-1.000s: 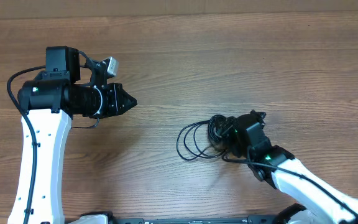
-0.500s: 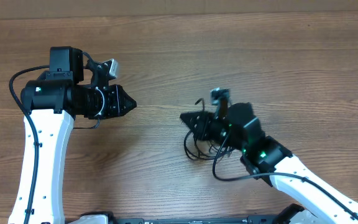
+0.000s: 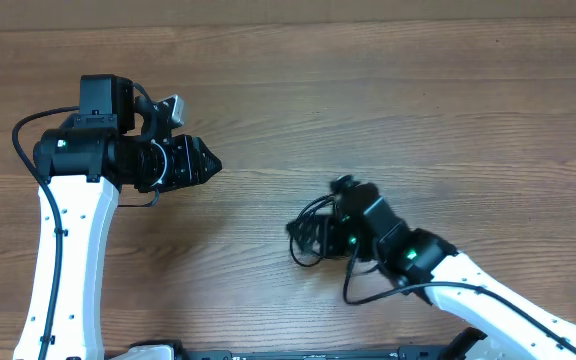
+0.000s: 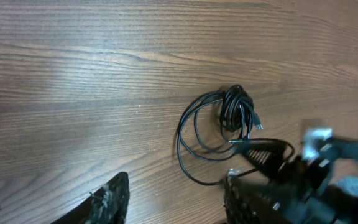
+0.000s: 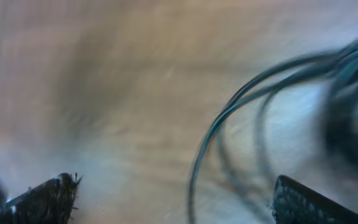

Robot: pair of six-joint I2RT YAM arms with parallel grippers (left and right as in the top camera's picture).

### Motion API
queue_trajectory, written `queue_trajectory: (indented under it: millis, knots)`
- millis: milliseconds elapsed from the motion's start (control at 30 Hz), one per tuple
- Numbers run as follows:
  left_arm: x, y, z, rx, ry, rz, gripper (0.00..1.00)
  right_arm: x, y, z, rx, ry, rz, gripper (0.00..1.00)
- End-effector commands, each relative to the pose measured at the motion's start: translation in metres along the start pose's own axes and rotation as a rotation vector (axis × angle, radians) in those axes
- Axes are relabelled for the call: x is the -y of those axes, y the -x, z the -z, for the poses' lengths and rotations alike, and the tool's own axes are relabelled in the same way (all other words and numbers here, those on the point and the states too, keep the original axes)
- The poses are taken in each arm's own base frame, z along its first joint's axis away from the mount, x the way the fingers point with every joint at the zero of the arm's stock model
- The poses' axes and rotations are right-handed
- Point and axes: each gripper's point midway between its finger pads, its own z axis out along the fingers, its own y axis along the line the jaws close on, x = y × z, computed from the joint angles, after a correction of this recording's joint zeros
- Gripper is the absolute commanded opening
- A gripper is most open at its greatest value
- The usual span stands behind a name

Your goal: Untangle cables

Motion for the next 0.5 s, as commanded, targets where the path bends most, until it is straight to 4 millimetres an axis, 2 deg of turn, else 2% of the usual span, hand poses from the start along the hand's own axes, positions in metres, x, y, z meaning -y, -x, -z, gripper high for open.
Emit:
queue_trajectory:
  millis: [0, 33, 100, 200, 300, 467]
  knots:
    - [0.002, 0.003, 0.002, 0.007, 0.005, -0.002, 0.51, 0.018, 0.053, 0.026, 0.201, -0.072, -0.06, 0.99]
    - [0.002, 0.003, 0.002, 0.007, 0.005, -0.003, 0.53, 0.035, 0.066, 0.035, 0.252, -0.12, -0.159, 0.99]
    - [0.002, 0.003, 0.002, 0.008, 0.006, -0.003, 0.56, 0.051, 0.07, 0.04, 0.274, -0.157, -0.26, 0.99]
    - [0.002, 0.004, 0.002, 0.012, 0.005, -0.005, 0.58, 0.075, 0.06, 0.043, 0.246, -0.219, -0.416, 1.0]
    - [0.002, 0.006, 0.002, 0.019, 0.004, -0.009, 0.59, 0.093, 0.034, 0.045, 0.161, -0.31, -0.479, 1.0]
    - [0.003, 0.011, 0.001, 0.038, 0.0, -0.021, 0.61, 0.121, -0.034, 0.061, -0.04, -0.522, -0.62, 1.0]
